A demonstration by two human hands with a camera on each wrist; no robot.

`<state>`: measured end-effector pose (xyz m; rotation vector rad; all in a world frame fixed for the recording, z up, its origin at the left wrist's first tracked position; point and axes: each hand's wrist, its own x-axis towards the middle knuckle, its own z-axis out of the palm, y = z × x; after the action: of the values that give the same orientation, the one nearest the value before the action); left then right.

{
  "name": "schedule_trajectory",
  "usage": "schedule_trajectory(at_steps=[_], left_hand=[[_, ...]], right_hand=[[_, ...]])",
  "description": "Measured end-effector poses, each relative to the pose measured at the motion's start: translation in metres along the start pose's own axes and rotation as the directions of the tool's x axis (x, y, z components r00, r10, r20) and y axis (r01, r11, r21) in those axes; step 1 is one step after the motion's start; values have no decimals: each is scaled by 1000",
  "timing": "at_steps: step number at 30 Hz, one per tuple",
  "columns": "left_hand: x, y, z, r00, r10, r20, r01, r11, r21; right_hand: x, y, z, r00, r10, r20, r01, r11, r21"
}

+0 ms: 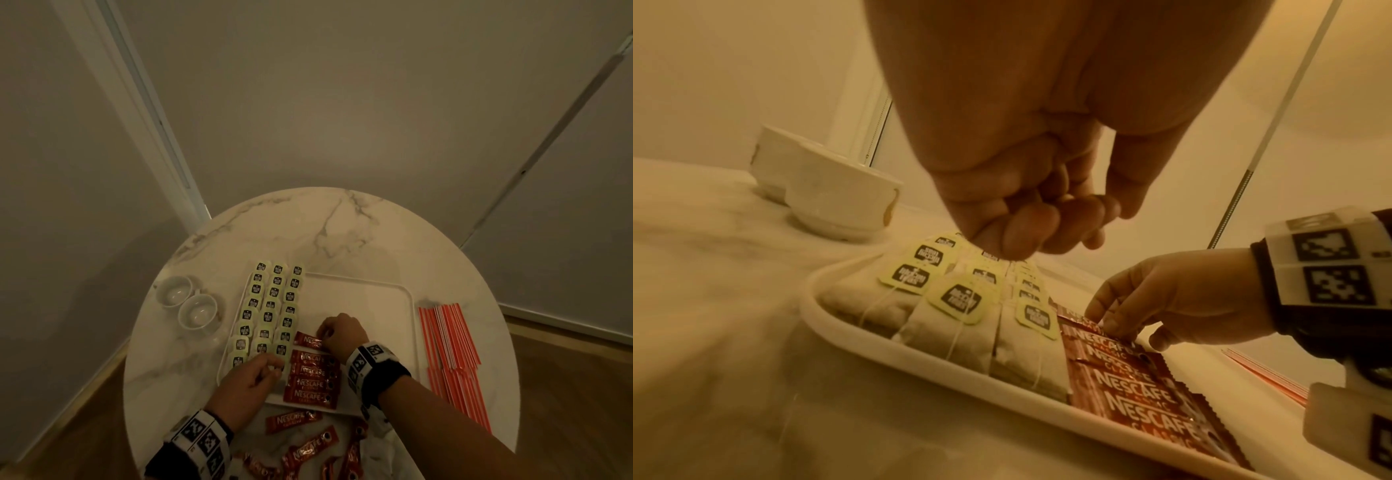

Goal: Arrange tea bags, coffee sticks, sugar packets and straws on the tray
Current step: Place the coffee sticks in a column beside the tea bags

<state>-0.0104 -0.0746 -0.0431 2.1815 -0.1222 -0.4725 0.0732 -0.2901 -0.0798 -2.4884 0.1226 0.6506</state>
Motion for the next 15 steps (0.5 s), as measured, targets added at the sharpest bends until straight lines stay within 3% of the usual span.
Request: schedule_trajectory(at_steps=[15], left_hand=[[0,-8,6,999,-32,22,32,999,6]], right_hand=[[-1,1,3,999,-34,22,36,998,-56]])
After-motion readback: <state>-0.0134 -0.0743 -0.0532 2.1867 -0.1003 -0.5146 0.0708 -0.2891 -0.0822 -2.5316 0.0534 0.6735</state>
